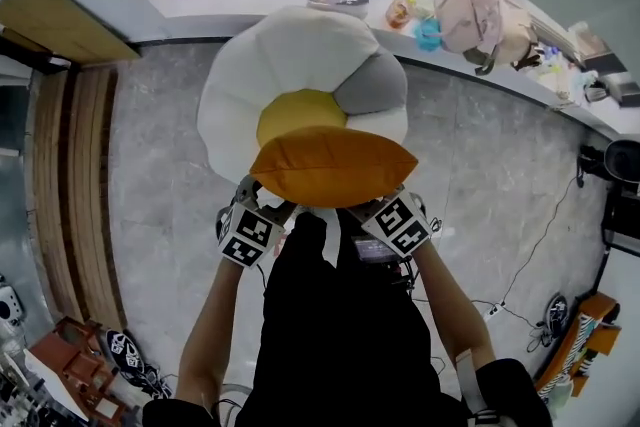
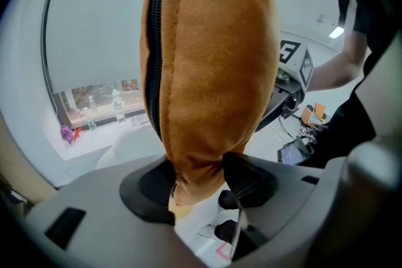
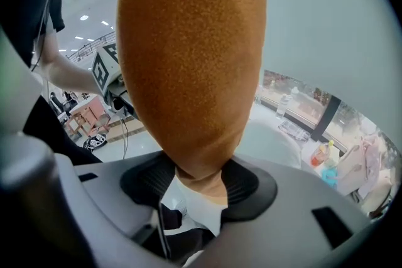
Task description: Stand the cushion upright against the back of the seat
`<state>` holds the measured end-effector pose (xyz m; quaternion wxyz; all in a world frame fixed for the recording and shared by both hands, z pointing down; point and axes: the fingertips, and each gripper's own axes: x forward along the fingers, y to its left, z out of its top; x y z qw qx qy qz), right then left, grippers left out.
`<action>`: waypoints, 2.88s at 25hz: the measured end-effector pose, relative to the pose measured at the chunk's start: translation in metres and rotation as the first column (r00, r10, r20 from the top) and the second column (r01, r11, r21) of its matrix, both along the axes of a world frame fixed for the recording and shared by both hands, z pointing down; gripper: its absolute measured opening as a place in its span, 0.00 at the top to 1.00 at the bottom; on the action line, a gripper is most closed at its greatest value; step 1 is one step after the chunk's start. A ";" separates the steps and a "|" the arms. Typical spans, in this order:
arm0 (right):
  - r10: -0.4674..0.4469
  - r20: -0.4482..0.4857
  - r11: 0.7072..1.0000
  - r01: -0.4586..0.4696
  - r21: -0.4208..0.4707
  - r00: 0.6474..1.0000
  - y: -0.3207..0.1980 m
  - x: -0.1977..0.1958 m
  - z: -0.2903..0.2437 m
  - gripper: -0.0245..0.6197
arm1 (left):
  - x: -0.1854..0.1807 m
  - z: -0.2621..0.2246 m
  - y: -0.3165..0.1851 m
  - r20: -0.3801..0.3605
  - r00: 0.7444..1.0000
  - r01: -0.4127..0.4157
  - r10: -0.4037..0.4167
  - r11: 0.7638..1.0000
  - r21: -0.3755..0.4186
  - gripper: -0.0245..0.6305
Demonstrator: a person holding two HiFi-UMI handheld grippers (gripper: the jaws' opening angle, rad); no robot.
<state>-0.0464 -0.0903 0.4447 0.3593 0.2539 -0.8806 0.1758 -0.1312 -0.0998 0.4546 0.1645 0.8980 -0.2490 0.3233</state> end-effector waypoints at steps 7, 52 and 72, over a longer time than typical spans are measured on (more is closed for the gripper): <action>-0.040 -0.018 0.999 0.039 -0.023 0.999 -0.032 0.018 0.069 0.59 | 0.015 0.058 -0.030 0.048 0.998 0.045 -0.046 0.999 0.024 0.59; -0.188 -0.100 0.981 0.192 0.036 0.977 -0.252 0.055 0.466 0.63 | 0.051 0.449 -0.238 0.358 0.918 0.173 -0.172 0.984 0.030 0.59; -0.110 -0.098 0.975 0.089 -0.203 0.989 -0.271 0.050 0.526 0.61 | 0.037 0.516 -0.256 0.440 0.895 0.164 -0.072 0.971 -0.174 0.50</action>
